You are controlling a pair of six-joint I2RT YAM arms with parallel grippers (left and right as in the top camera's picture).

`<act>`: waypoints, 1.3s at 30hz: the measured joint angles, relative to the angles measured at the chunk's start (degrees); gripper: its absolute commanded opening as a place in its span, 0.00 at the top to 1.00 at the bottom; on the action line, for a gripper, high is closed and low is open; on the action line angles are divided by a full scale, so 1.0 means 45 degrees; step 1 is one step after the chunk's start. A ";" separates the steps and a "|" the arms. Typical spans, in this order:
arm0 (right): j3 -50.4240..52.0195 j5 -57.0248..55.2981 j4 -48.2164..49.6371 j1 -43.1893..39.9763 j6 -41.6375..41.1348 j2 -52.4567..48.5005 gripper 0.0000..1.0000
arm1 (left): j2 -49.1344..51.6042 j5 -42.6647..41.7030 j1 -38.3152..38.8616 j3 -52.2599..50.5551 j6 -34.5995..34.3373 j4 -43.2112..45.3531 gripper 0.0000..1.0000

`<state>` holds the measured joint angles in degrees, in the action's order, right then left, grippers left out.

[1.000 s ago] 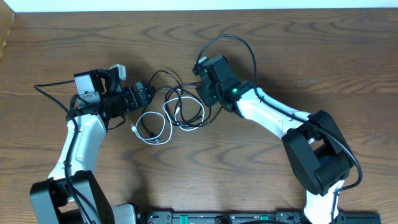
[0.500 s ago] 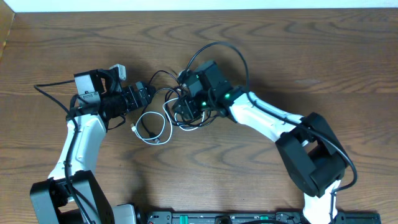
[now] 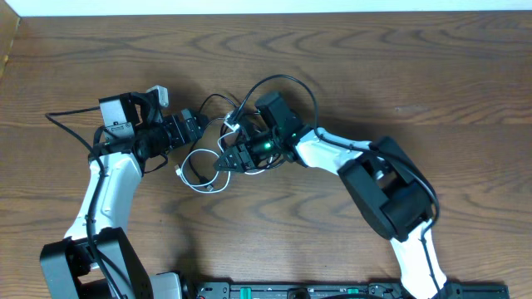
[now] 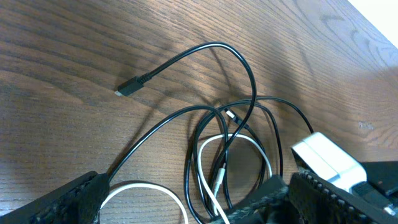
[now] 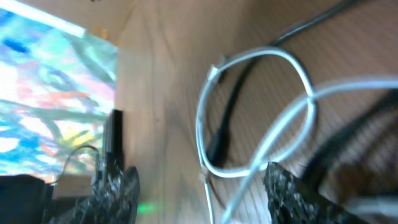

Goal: Untangle cables

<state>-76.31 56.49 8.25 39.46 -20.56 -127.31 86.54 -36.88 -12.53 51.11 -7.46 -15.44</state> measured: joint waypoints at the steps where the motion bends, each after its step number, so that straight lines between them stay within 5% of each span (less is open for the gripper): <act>1: 0.0005 0.0311 0.0559 0.0000 -0.0243 -0.0189 0.39 | 0.0000 0.0000 0.0000 0.0000 0.0000 0.0005 0.02; 9: 0.0000 0.1685 0.3172 0.0024 -0.2424 -0.1515 0.49 | 0.0000 0.0000 0.0000 0.0000 0.0000 0.0005 0.02; 17: 0.0000 0.1802 0.4269 -0.0019 -0.3589 -0.1797 0.99 | 0.0000 0.0000 0.0000 0.0000 0.0000 0.0005 0.02; 32: 0.0044 0.2385 0.5770 -0.0083 -0.4255 0.0539 0.98 | 0.0000 0.0000 0.0000 0.0000 0.0000 0.0000 0.02; 39: 0.0005 0.1486 0.2069 -0.0083 -0.2812 0.3342 0.99 | 0.0000 0.0000 0.0000 0.0000 0.0000 0.0000 0.02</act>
<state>-76.29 63.18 17.56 39.09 -33.21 -112.27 86.54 -36.88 -12.53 51.11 -7.46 -15.44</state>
